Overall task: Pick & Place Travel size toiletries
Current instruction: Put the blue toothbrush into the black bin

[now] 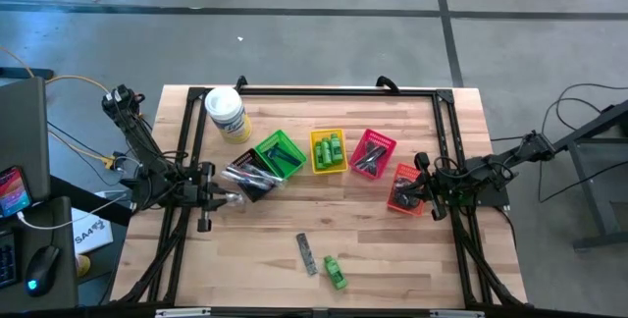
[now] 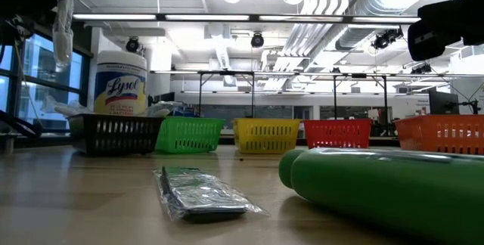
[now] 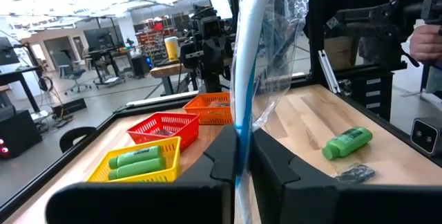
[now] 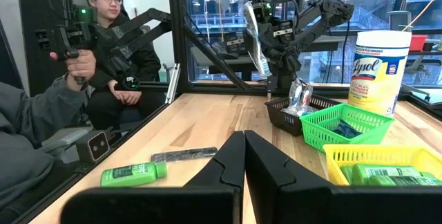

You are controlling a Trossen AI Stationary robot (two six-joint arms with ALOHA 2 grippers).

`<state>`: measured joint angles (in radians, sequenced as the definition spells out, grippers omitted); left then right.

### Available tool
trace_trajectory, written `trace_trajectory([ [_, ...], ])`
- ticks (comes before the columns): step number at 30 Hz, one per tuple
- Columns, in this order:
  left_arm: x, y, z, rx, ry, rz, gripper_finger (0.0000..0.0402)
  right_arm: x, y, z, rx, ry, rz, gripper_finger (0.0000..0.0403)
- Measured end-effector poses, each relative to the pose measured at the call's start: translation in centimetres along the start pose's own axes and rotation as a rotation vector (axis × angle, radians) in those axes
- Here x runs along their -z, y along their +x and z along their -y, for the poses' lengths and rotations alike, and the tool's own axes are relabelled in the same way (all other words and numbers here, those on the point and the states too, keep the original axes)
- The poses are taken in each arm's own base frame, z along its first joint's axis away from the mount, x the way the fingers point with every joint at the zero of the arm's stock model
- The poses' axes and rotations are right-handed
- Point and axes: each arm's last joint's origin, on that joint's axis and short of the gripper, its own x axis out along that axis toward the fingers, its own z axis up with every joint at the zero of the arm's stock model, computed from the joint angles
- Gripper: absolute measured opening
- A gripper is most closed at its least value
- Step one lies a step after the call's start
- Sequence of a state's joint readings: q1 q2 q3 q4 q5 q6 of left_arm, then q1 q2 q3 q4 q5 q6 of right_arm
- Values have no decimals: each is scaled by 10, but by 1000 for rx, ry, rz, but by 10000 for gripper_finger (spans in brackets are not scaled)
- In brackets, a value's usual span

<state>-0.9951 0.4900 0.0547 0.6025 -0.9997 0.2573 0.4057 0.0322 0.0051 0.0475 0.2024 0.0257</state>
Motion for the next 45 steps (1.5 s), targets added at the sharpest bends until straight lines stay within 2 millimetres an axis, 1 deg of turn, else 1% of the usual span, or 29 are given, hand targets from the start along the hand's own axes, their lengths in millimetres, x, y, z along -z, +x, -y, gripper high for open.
trace_trajectory([
  [14, 0, 0, 0, 1, 1, -1, 16, 0, 0, 0, 0, 0, 0, 2],
  [18, -2, 0, -1, -22, -10, 1, 16, 0, 0, 0, -1, 0, 0, 2],
  [21, -12, 1, -2, -30, -27, 26, 16, 0, 0, 0, 0, -2, -1, 2],
  [27, -46, 5, -5, -53, -17, 53, 16, 0, 0, 0, 0, -4, -1, 2],
  [29, -55, 6, -6, -92, 6, 32, 16, 0, 0, 0, -1, -4, -1, 2],
  [32, -63, 7, -10, -187, 31, -21, 16, 0, 0, 0, -1, -4, -2, 2],
  [36, -63, 7, -13, -310, 26, -75, 16, 0, 0, 0, -1, -4, -2, 2],
  [40, -59, 7, -14, -339, 25, -94, 16, 0, 0, 0, -1, -5, -2, 2],
  [45, -39, 18, -23, -410, 100, -177, 16, 0, 0, 0, -1, -8, -2, 2],
])
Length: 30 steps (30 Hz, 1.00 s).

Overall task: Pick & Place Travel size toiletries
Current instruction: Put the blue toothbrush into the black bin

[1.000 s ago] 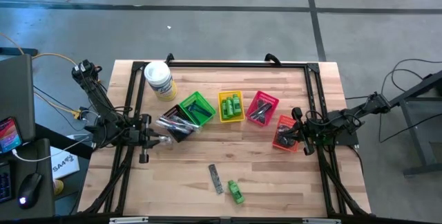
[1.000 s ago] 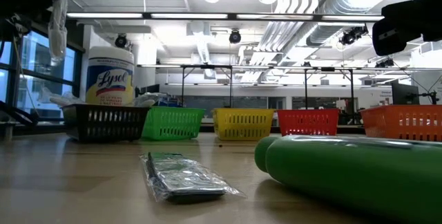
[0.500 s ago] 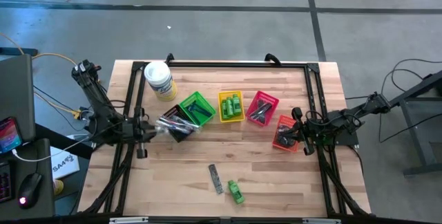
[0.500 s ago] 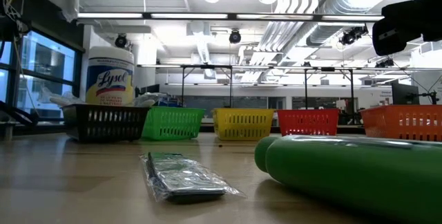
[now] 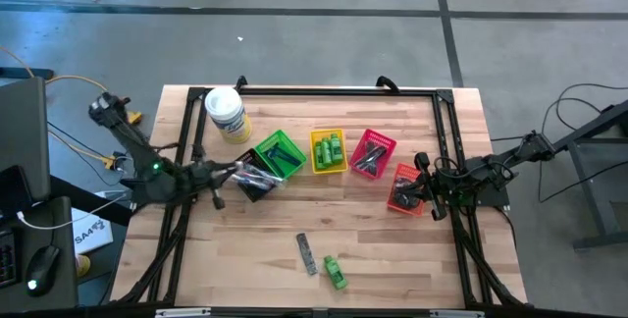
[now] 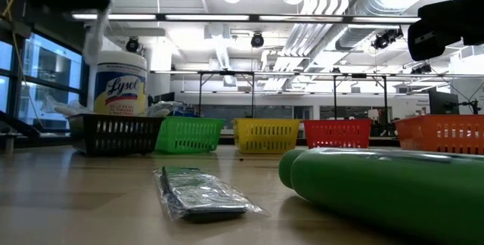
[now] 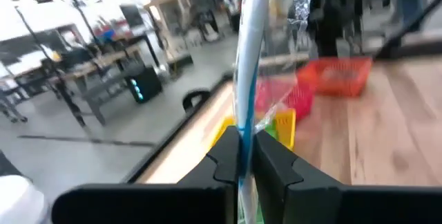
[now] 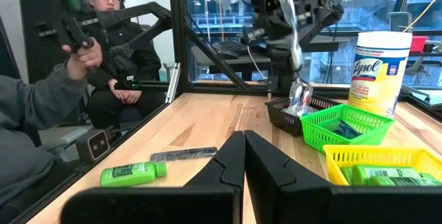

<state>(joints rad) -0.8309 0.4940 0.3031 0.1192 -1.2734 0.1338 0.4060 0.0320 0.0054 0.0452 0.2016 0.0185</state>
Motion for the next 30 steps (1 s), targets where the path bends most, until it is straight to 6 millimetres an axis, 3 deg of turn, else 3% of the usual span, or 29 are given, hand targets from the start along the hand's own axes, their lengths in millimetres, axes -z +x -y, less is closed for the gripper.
trace_trajectory([
  [16, 42, 71, -7, 116, 211, -300, 16, 0, 0, 0, -4, -4, -2, 2],
  [30, 61, 95, -15, 149, 311, -412, 16, 1, 0, -1, -27, -7, -6, 2],
])
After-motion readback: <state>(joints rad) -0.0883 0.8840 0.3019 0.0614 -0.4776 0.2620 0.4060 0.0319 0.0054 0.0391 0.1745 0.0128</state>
